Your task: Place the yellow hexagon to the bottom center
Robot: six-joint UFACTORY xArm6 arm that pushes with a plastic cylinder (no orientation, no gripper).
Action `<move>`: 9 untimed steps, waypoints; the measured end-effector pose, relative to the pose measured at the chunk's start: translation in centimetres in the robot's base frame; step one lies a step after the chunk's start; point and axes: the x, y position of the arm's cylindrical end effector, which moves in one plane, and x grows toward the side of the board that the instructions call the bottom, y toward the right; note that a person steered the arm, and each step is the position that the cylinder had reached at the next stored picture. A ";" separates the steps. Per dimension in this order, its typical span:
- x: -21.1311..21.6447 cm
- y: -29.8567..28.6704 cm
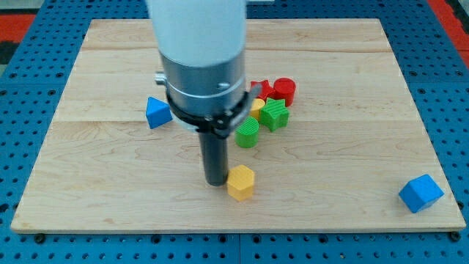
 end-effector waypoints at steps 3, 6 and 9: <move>-2.1 1.1; -1.9 7.8; -0.9 5.3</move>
